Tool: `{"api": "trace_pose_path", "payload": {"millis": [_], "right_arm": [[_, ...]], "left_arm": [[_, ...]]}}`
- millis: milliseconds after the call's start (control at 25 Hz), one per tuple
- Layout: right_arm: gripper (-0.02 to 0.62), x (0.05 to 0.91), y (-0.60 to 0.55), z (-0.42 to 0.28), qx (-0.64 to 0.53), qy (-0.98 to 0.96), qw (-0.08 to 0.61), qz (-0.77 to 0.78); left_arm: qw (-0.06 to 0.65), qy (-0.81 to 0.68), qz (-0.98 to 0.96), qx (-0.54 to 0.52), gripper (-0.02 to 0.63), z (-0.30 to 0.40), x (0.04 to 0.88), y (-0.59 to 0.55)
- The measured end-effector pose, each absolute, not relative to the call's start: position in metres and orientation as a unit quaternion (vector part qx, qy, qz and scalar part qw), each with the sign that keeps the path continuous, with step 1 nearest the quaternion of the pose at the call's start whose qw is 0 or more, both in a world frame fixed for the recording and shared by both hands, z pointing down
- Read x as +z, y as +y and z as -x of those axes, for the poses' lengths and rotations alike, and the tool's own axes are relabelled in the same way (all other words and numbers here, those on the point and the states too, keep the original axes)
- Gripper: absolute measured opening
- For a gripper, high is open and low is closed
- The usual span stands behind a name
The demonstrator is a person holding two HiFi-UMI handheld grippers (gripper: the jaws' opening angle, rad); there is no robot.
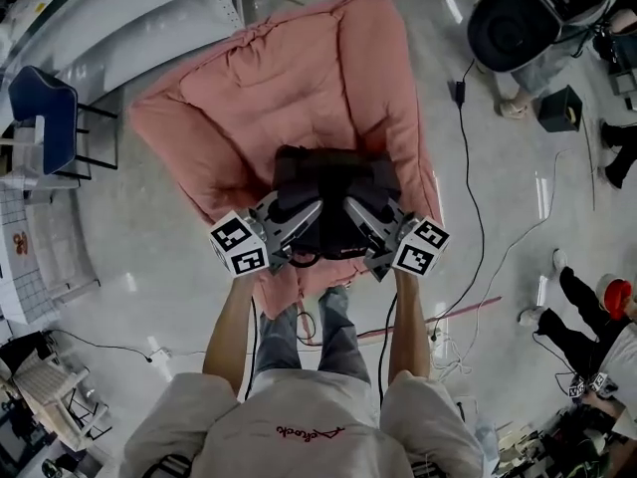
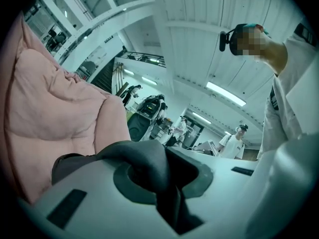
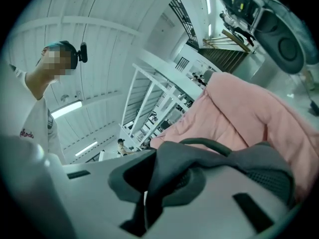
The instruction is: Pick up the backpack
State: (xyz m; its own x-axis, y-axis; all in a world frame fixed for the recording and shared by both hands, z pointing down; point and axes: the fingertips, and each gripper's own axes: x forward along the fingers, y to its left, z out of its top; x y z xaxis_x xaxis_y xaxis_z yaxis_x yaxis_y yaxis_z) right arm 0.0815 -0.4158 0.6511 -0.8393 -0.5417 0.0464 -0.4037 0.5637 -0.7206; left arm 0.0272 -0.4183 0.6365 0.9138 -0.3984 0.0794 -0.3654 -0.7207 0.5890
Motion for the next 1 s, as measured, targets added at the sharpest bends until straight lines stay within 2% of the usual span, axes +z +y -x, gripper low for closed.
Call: {"api": "trace_pose_path", "payload": {"millis": [360, 1000], "right_arm": [[0.051, 0.594, -0.373, -0.076, -0.363, 0.882, 0.103, 0.281], [0.051, 0.418, -0.323, -0.108, -0.279, 0.903, 0.125, 0.302]], "left_arm": [[0.323, -0.237, -0.914, -0.067, 0.054, -0.015, 0.583, -0.380], [0.236, -0.244, -0.933, -0.121, 0.054, -0.041, 0.408, -0.331]]}}
